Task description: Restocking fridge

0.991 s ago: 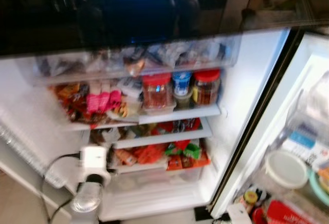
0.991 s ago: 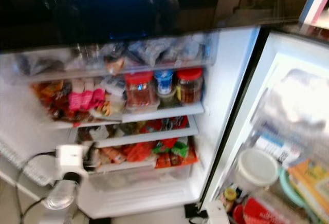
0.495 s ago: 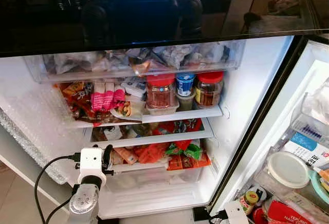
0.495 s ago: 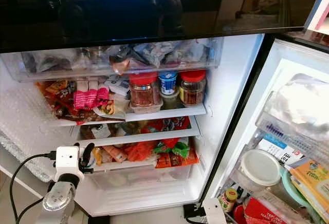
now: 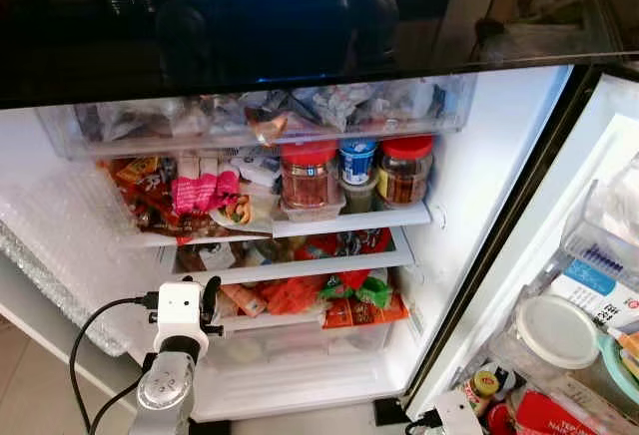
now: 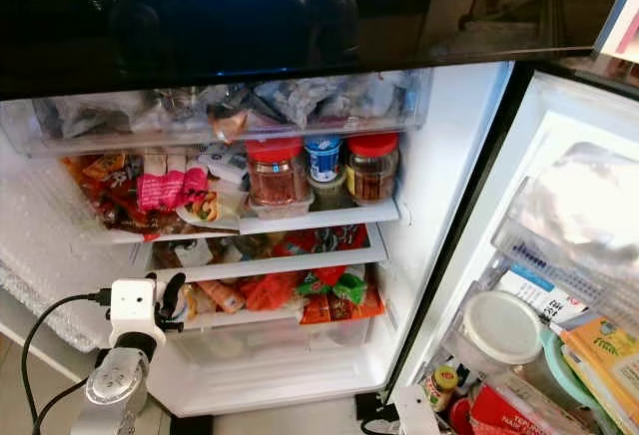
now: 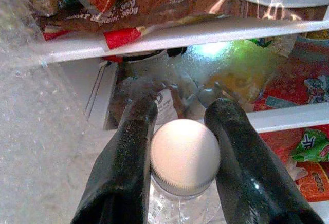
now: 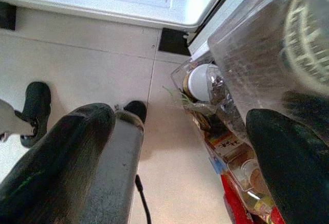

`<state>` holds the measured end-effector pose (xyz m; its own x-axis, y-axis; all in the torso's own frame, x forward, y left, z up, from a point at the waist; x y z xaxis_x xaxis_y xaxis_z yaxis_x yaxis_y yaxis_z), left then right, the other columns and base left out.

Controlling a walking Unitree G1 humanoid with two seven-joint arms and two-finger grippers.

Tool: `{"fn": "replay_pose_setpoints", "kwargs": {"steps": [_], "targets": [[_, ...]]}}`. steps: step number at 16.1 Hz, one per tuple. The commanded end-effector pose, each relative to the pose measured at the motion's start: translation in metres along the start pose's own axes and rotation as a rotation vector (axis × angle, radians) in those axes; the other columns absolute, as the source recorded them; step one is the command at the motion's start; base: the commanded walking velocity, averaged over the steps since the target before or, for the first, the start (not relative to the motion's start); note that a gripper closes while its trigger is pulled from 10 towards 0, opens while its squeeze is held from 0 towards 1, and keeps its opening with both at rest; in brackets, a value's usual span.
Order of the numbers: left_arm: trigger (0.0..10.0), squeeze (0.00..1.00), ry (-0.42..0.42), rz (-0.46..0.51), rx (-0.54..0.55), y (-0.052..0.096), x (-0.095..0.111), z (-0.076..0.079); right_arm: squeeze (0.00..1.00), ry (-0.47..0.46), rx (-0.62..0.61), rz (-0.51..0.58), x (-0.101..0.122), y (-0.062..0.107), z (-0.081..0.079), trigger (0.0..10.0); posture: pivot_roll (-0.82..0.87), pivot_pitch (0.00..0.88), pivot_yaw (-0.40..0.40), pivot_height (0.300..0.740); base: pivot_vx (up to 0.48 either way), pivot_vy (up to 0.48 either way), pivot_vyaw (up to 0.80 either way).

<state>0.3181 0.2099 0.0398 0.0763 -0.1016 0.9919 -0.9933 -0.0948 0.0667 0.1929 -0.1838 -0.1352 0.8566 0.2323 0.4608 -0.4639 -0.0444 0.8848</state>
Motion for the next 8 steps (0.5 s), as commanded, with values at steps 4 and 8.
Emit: {"fn": "replay_pose_setpoints", "kwargs": {"steps": [4, 8], "targets": [[10.0, 0.00, 0.009, 0.011, -0.003, -0.0034, 0.0056, 0.0021, 0.00, 0.012, 0.019, 0.004, 0.0011, 0.0001, -0.0012, 10.0, -0.05, 0.000, 0.000, 0.676, 0.000, 0.000, 0.00], [10.0, 0.00, 0.020, 0.009, -0.015, -0.0053, 0.0067, 0.0053, 0.00, 0.022, 0.010, -0.004, 0.0006, 0.0000, 0.0000, 10.0, -0.05, 0.000, -0.002, 0.676, 0.000, 0.000, 0.00]]}}
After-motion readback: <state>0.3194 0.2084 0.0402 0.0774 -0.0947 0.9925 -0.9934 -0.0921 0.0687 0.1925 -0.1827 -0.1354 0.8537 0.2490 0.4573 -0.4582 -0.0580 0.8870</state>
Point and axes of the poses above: a point about 5 cm out from each wrist's last joint towards the gripper, its own y axis pointing back from the gripper into the wrist, its own x axis along the axis of the wrist's last joint, z = x × y, the point moved 5 cm from there along -y, pointing out of the wrist towards the gripper, and after that the axes turned 1 degree about y, right-handed, at the moved point
